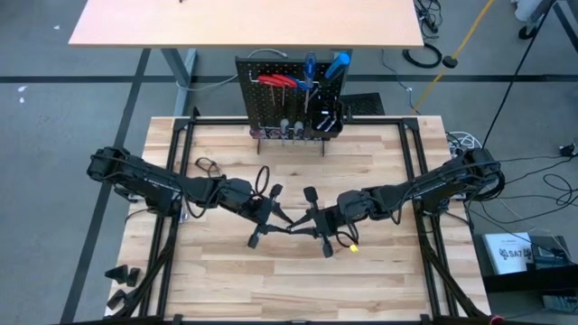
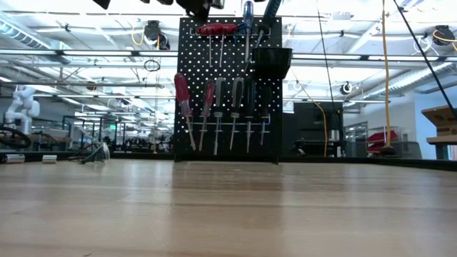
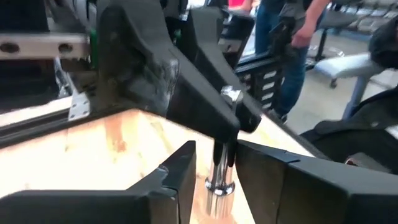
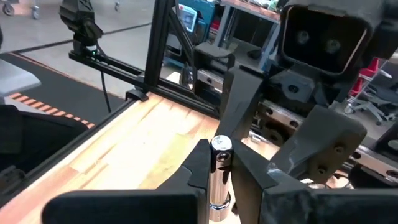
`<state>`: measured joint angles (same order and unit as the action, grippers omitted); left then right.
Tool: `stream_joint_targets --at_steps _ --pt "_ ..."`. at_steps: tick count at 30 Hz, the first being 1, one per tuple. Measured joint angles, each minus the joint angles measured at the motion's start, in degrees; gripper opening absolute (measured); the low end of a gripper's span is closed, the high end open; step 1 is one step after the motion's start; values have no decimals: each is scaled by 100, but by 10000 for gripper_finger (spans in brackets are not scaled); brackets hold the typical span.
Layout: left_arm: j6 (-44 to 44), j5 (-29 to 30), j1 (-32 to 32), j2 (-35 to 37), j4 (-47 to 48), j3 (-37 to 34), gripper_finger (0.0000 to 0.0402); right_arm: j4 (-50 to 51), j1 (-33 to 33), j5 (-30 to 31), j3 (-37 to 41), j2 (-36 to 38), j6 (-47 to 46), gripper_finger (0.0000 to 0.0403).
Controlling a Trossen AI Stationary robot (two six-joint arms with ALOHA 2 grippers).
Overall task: Hang tools onto peg board
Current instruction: Put the extension bar into the black bin on the peg board
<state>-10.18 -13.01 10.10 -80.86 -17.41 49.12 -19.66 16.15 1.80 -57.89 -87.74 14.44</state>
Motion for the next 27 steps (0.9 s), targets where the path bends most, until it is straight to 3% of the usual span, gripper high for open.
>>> stream_joint_targets --at_steps 3,13,16,21,24,27 --pt "-71 38 -52 3 85 0 124 38 0 75 0 2 2 30" --pt "-80 585 -422 843 1474 0 147 962 85 1288 4 731 -26 30" --pt "-63 1157 -458 1183 2267 0 148 1165 146 2220 4 1015 -24 30" --pt "325 2622 -456 1449 3398 0 148 766 -3 4029 4 1346 242 30" --pt "385 3189 -457 1444 3559 0 148 468 -267 4481 3 1424 563 30" --pt "387 3252 -453 1385 3508 0 148 417 -647 4578 2 1484 662 30"
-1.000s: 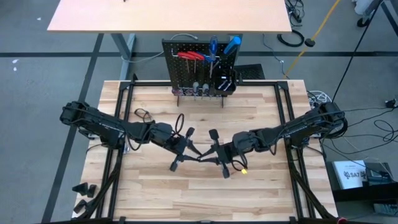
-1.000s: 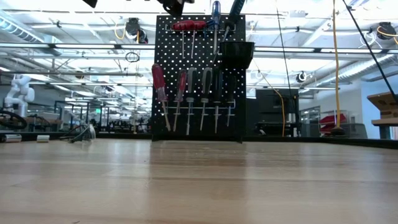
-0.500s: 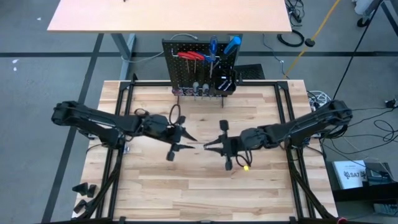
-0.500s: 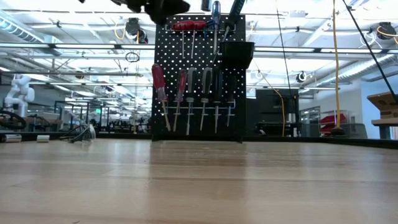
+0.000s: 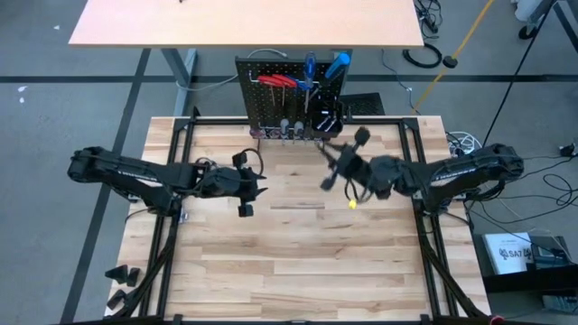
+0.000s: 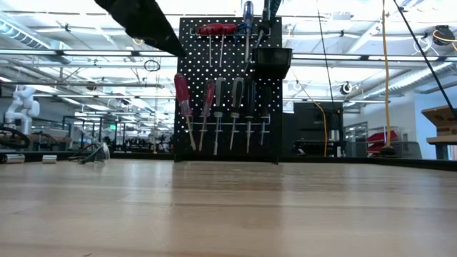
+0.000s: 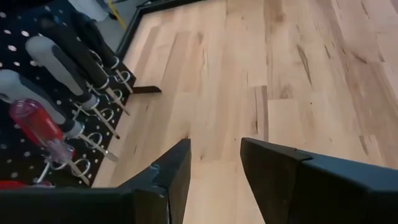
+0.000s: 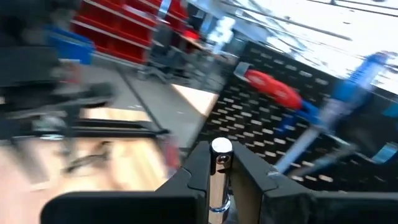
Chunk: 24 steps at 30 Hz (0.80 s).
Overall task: Hang tools onto peg board
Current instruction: Put the extension bar into the black bin on the peg board
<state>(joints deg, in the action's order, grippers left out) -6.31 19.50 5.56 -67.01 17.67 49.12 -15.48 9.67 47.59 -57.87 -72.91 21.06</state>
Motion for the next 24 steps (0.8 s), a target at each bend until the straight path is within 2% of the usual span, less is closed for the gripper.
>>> stream_joint_targets --at_steps 4,11,15,20,24 --pt "2 0 2 -79 -39 0 148 -24 -543 21 0 13 0 30" --pt "2 0 2 -223 -56 0 148 -34 -1174 -461 0 9 -183 30" --pt "0 0 2 -301 -77 0 148 20 -1402 -472 0 7 -318 30" --pt "2 3 2 -317 -86 0 148 74 -1577 -916 0 7 -560 30" --pt "2 3 2 -317 -86 0 148 207 -1651 -898 0 7 -603 30"
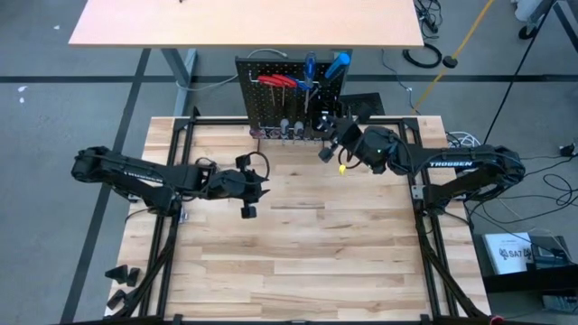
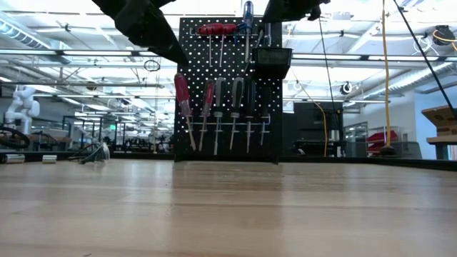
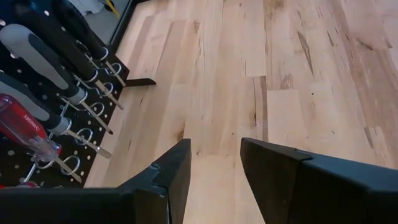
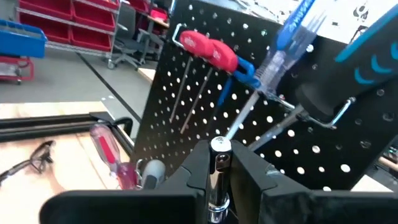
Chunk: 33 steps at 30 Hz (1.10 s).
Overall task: Hang tools onto peg board
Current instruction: Put the extension bar into the black bin on the peg board, then put the socket wrench into the black bin on the peg board
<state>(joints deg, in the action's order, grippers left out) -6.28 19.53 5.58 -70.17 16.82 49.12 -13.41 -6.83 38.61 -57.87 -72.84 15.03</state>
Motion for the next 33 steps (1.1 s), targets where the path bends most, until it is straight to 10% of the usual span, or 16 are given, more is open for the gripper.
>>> stream_joint_targets --at_steps 23,33 --pt "41 4 0 0 179 0 148 173 -32 42 0 -2 7 141" --pt "1321 180 2 0 1762 0 148 209 549 0 -4 109 -30 143"
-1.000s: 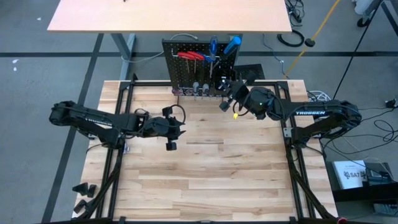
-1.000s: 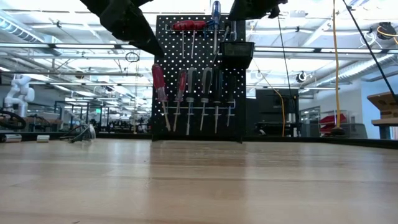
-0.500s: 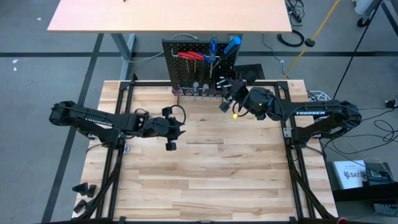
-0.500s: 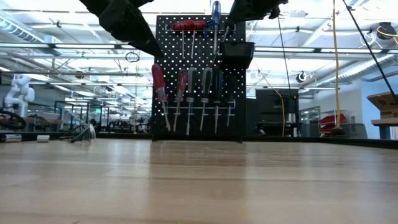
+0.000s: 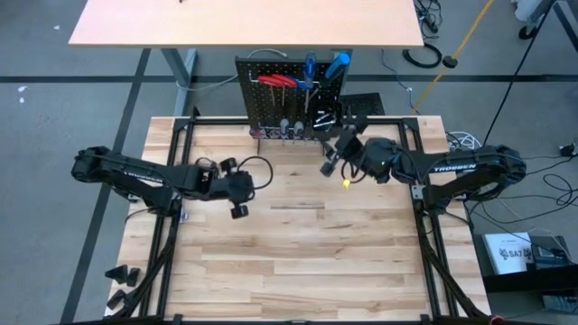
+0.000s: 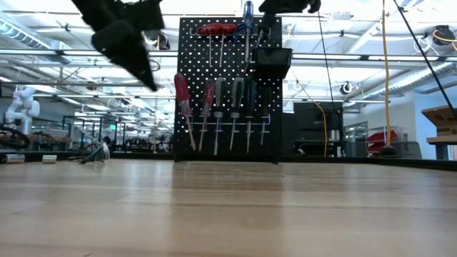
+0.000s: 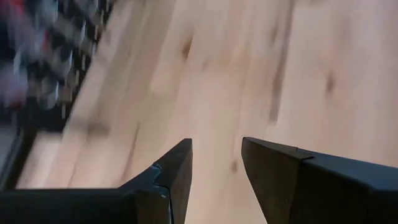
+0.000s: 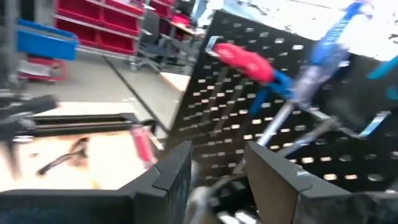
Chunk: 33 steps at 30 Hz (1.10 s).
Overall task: Hang tools onto peg board
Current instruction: Put the socket wrench into the black bin on the peg board
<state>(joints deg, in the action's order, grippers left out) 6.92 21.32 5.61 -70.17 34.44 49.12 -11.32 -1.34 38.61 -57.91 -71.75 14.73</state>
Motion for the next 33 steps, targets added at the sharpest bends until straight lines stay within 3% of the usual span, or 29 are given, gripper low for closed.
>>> stream_joint_targets --at_steps 2,7,10,13,22,33 --pt "577 147 -2 0 481 0 148 167 182 -122 0 -2 -178 143" --pt "2851 794 -4 0 1793 0 148 794 495 -1223 0 -4 -784 143" --pt "4172 785 -56 0 2545 0 148 1266 628 -1928 0 -4 -1314 143" --pt "4777 680 -66 0 3171 0 148 1738 752 -2508 0 -4 -1668 144" --pt "5069 393 -405 0 3584 0 148 2185 1016 -2675 0 -4 -1550 144" --pt "3839 -185 -1786 0 3311 -2 148 2185 1008 -2673 0 -4 -1395 144"
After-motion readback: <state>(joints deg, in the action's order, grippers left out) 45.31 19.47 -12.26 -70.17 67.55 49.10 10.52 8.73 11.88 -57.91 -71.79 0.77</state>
